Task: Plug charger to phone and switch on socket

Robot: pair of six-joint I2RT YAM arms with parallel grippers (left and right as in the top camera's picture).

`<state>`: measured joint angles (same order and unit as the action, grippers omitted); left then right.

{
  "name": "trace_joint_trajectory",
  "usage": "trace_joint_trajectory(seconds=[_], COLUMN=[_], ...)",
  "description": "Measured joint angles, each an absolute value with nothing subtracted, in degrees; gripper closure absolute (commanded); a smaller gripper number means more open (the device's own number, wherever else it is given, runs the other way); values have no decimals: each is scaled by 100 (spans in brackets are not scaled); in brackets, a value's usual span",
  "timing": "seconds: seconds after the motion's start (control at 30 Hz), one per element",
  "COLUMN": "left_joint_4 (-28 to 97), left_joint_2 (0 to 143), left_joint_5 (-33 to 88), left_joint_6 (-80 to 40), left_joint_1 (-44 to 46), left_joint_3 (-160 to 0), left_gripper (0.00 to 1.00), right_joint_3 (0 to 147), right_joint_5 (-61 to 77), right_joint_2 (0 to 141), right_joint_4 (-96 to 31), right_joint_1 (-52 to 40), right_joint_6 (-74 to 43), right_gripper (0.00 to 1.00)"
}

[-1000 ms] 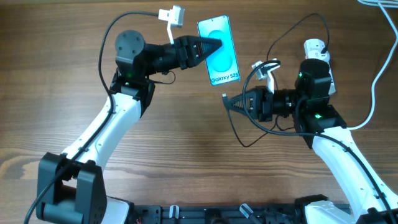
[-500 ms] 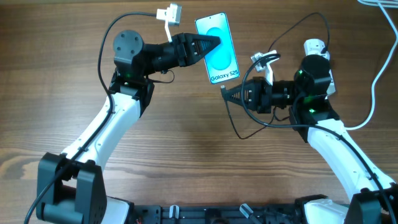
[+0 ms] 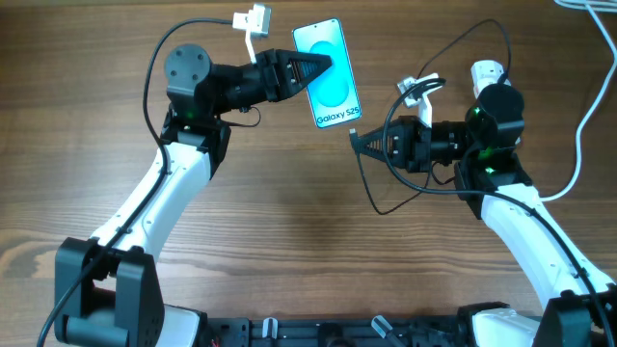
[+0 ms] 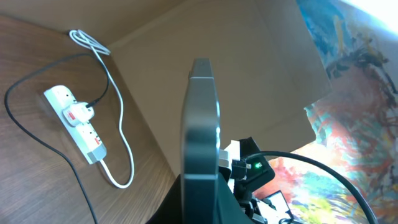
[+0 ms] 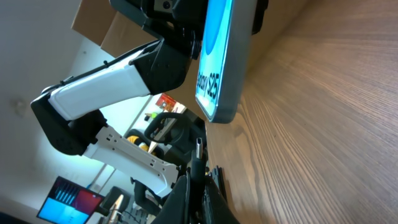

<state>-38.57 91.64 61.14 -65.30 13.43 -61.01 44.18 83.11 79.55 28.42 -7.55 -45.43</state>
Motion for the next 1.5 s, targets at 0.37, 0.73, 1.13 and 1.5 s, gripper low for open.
trace_joint_trajectory(seconds=[0.37,0.73,1.13,1.5], left_joint_4=[-3857,-3857,-3857,-3850], left_joint_2=[9164,9164,9164,9164], left_joint_5=[6071,5992,5983,5940], left_joint_6=[-6595,-6595,-6595,-6593], left_joint_1=[1461,1570,1570,1570], left_joint_3=[-6101,-6101,-6101,-6101], left_gripper=[96,96,96,96], right_joint_3=[4418,4418,4418,4418], right_joint_5=[8285,8263,8265,8270], right_joint_2=[7955,7955,7955,7955], right_joint_4=[2845,2845,2847,2847], right_joint_1=[-755,-755,-755,-755], right_joint_6=[-4630,-4652,-4794,-4818], right_gripper=[96,96,96,96])
